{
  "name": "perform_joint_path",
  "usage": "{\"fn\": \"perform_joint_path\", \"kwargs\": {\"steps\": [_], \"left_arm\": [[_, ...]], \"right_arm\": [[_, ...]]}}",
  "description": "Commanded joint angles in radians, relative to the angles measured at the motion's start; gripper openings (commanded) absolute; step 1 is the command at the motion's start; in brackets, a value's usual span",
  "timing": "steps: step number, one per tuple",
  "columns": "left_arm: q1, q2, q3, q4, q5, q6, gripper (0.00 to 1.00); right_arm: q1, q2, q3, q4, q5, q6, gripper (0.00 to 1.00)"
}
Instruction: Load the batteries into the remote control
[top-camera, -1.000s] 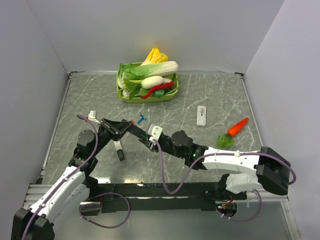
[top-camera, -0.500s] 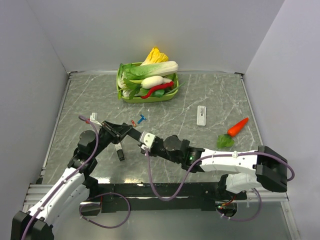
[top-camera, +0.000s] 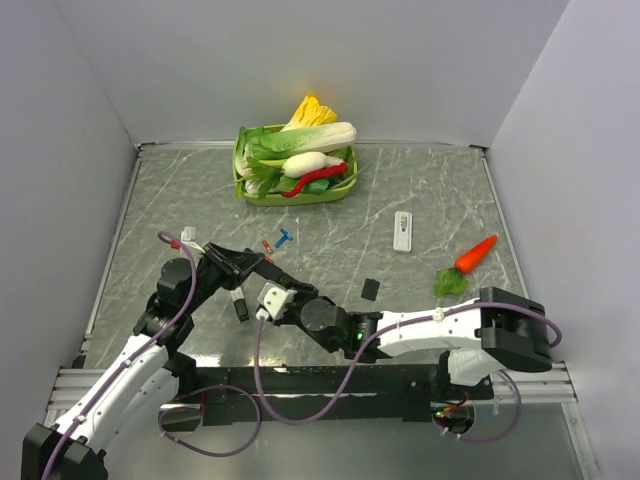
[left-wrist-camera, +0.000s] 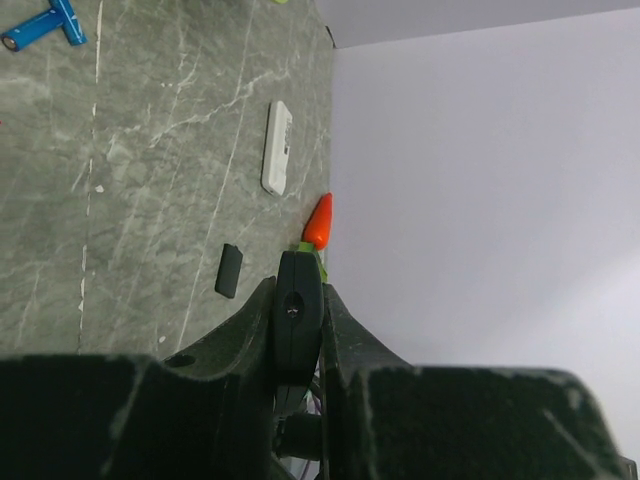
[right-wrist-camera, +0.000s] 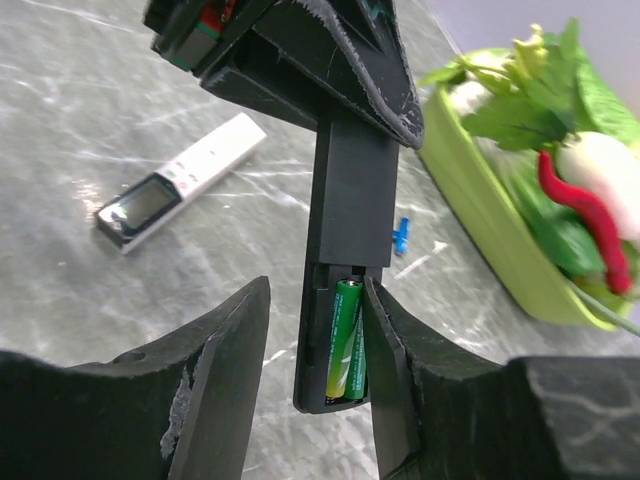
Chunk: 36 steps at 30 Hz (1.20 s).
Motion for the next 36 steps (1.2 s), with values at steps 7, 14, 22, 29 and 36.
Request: {"fn": "perform_joint_path", "kwargs": {"steps": [7,14,22,29,36], "left_arm": [[0.002,-0.063,0.117,0.059,-0.061,-0.144,0.01],[0.002,-0.080,0.100,0.007,-0.095,-0.137,0.01],[0.002,-0.083,0.082,0.002,-0.115,-0.051,0.01],[0.002,-0.079,0.051,0.040,-0.100,0.031,0.01],[0.004,-0.095,0.024,0.091,-0.063,0.106,0.01]], "right_arm": [[0.073,0.145,0.009,0.004,0.242,-0.131,0.20],[0.082,0.101,0.019,-0.016,0.184,-0.110,0.55],[0.079,-0.086,0.059,-0.183,0.070,-0.028,0.76],[-0.030,-0.270,0.108,-0.462,-0.167,0.125,0.87],[-0.286,-0.432,0.112,-0.659,-0.428,0.419,1.00]]}}
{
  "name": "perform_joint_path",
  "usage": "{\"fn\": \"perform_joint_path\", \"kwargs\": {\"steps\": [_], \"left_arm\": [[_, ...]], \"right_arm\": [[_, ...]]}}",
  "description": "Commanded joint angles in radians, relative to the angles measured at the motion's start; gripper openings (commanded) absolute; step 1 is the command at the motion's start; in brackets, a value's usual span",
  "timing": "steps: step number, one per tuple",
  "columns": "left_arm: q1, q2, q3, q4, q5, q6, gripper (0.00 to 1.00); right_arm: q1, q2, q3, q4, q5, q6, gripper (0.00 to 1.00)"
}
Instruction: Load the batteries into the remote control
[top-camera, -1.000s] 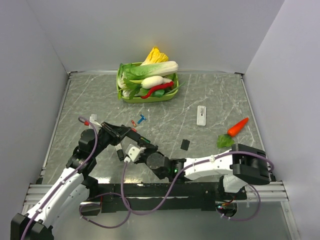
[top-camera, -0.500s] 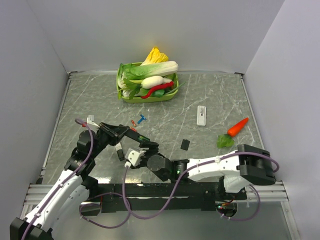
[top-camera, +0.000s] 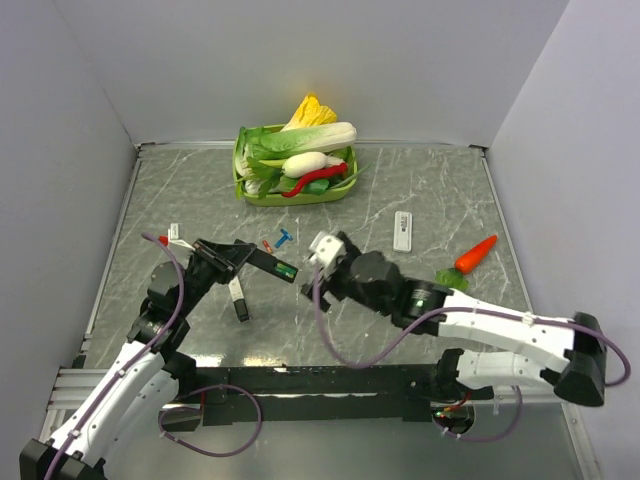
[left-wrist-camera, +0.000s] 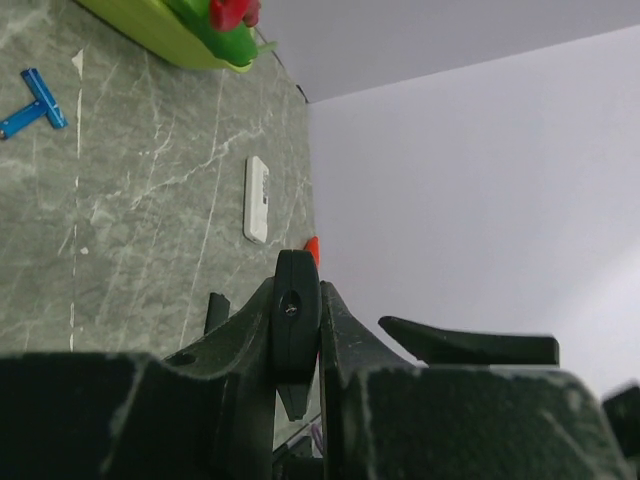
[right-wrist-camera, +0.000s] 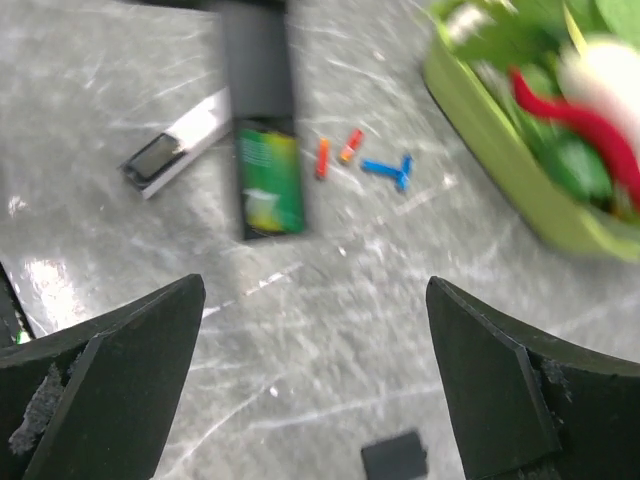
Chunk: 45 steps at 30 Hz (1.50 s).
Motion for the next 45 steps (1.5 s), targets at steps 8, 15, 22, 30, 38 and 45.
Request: {"fn": "perform_joint_path", "kwargs": {"steps": [8,15,22,30,38,45], "left_arm": [[0.005,-0.019,-0.013,0.157,0.101,0.118,0.01],[0.005,-0.013,-0.018,0.122,0.117,0.208,0.01],[0.005,0.020,-0.056,0.139,0.144,0.202,0.01],[0.005,0.017,-0.075,0.134,0.141,0.213,0.01],[0.005,-0.006,-0.122,0.151,0.137,0.156,0.01],[0.003,-0.013,-0.119,0.142,0.134,0.158,0.01]], "right_arm": [[-0.315,-0.058,0.075,-0.365,-0.281,0.418,1.00],[-0.449,0.065,0.080,-0.654,-0.155,0.674,0.98],[-0.479,0.135,0.021,-0.603,-0.018,0.874,1.00],[-0.483,0.319,0.069,-0.623,0.085,1.070,0.96],[-0.480,0.430,0.101,-0.594,0.054,1.115,0.81],[-0.479,0.499,0.135,-0.596,0.072,1.127,0.72]]}}
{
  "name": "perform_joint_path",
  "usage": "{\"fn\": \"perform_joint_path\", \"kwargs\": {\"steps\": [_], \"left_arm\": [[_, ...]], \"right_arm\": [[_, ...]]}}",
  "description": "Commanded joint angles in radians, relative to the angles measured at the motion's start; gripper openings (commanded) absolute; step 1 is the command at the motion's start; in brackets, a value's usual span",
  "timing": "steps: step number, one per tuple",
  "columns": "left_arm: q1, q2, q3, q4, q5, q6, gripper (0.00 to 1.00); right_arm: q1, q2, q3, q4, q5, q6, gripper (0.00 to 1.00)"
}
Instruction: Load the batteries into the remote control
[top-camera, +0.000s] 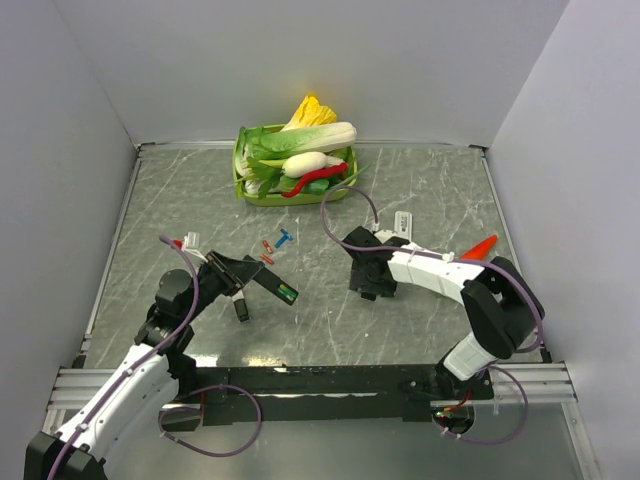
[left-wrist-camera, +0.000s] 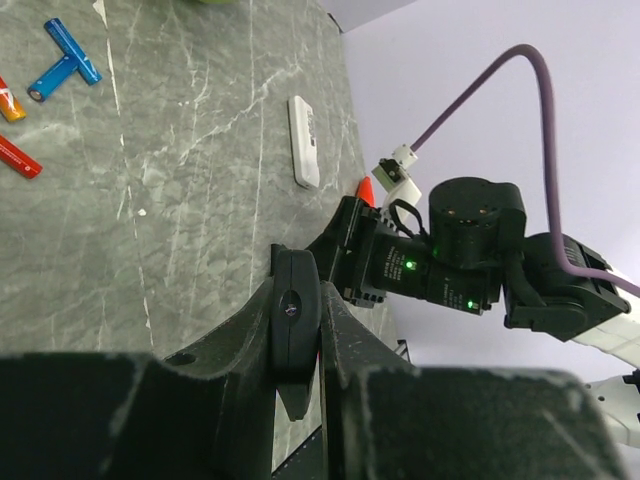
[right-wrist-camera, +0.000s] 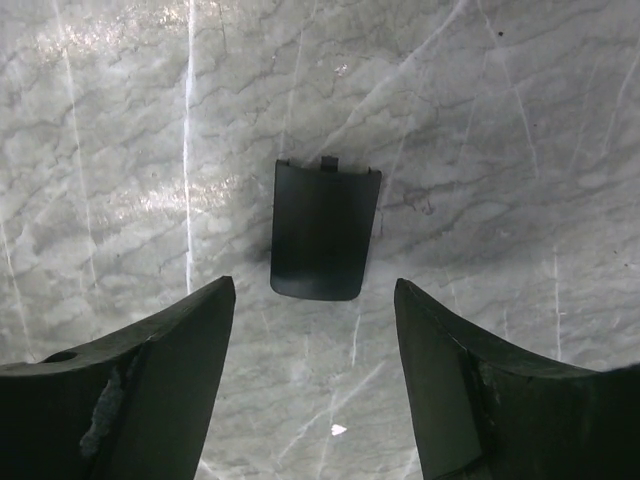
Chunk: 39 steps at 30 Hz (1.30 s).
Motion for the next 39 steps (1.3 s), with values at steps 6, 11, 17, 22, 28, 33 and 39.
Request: {"fn": "perform_joint_path", "kwargs": {"steps": [6,11,17,22,28,33,39], "left_arm": [[0.003,-0.015,0.005,0.059,0.009,-0.024,0.01],[0.003,-0.006,0.005,0.070,0.017,-0.033,0.01],[0.003,0.013,0.004,0.094,0.029,-0.051,0.01],[0.003,0.054,-0.004,0.149,0.043,-0.085,0.01],[0.003,0.135,-0.010,0.264,0.064,-0.131,0.01],[0.003,0.210,-0.019,0.381,0.086,-0.163,0.01],[0.003,0.289,-0.039,0.484,0.100,-0.235,0.01]], "right_arm": [[-0.002,0.067,0.032,0.009,0.039,0.061,0.66],[-0.003,0.097,0.004,0.040,0.031,0.063,0.64],[-0.002,0.101,-0.034,0.083,0.019,0.035,0.43],[0.015,0.067,-0.045,0.093,0.016,-0.060,0.22],[0.093,-0.042,-0.035,0.121,0.011,-0.248,0.13],[0.163,-0.183,0.018,0.115,-0.007,-0.461,0.13],[0.204,-0.301,0.140,0.047,-0.134,-0.652,0.13]]}}
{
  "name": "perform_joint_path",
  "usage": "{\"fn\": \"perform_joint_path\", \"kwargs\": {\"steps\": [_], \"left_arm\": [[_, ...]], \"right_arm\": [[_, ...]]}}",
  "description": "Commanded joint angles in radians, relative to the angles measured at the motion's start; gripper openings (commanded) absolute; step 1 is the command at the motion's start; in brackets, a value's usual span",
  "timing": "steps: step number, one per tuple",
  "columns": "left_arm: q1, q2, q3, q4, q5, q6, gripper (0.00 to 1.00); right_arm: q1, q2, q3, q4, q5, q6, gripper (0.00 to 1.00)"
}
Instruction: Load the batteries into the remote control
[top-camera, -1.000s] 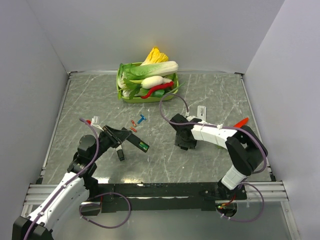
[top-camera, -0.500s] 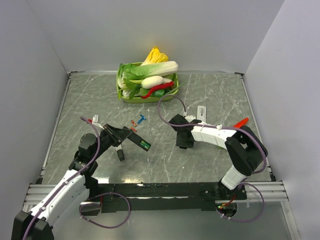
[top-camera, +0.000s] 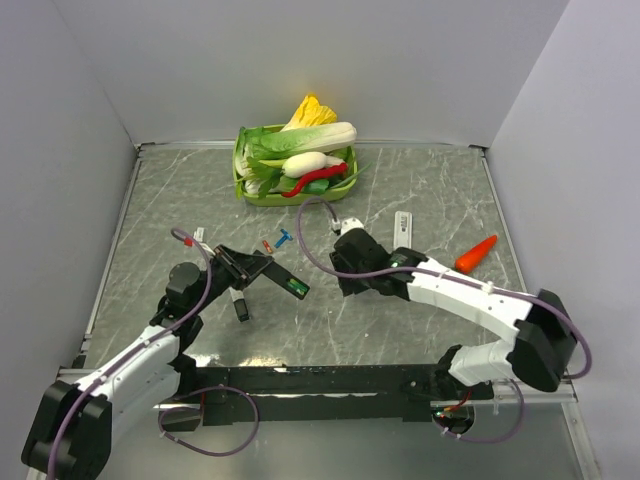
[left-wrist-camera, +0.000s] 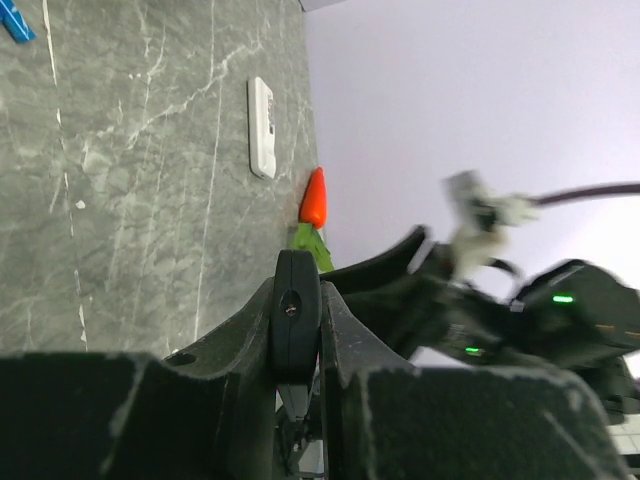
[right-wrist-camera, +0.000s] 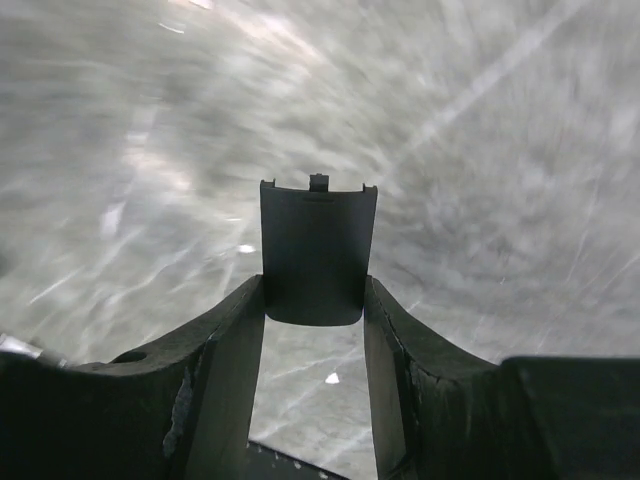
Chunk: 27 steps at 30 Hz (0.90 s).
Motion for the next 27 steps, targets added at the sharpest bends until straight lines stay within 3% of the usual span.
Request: {"fn": "perform_joint_path", "kwargs": {"steps": [1,10,18,27], "left_arm": [[0.003,0.029,-0.009,0.170,0.030,-0.071,0.01],[0.003,0.036,0.002,0.195,0.050,-0.128,0.01],[0.003,0.016,-0.001,0.195,0.046,-0.177,0.01],[0.003,-0.006,0.014,0.156,0.043,-0.191,0.01]], "right_arm": [[0.030,-0.092,0.143,-0.048,-0.100,-0.213,0.13],[0.118,-0.038,0.371,-0.186,-0.286,-0.397,0.14],[0.169,0.055,0.496,-0.304,-0.312,-0.479,0.16],[0.195,0.113,0.552,-0.325,-0.269,-0.485,0.16]]}}
